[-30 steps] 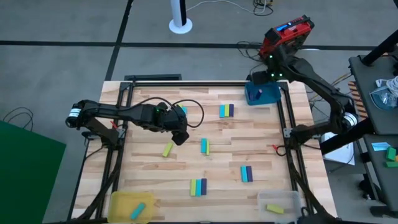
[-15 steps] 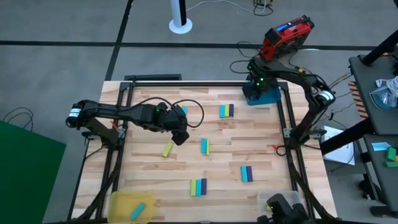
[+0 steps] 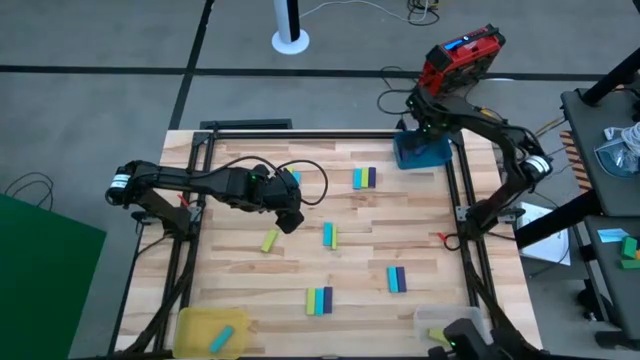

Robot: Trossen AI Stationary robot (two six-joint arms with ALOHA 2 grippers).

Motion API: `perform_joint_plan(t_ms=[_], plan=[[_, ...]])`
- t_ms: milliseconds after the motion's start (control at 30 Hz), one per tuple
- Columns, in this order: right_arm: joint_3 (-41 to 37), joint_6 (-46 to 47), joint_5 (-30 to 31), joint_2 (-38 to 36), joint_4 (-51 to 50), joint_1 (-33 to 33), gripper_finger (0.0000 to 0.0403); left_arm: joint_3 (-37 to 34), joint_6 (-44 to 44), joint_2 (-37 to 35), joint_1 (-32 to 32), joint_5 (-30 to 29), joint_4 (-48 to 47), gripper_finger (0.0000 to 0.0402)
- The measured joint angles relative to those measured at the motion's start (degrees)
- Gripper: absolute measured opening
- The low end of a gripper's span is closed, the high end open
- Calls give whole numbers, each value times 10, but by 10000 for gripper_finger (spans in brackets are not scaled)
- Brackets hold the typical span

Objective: Sort blocks
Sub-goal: Put the green block into the transparent bin

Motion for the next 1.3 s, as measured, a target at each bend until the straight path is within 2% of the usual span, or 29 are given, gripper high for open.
perform_joint_plan(t_ms=[100,367,567,733,867,1100,1300], plan=[[0,2,-23,-33,-8,2,12,0,-11,0,0,11,-1,158],[0,42,-123,-135,32,41,12,0,-96,0,-7,91,-25,158],[0,59,-174,-171,183,94,12,0,-144,0,-14,95,-25,158],[0,87,-231,-165,330,121,12,0,-185,0,-28,96,-25,158],[6,122,-254,-147,414,126,12,0,-194,0,-37,97,-23,158],[28,75,-253,-139,378,130,12,0,-200,0,-40,96,-23,158],[28,71,-253,-140,350,149,12,0,-198,0,-40,95,-23,158]])
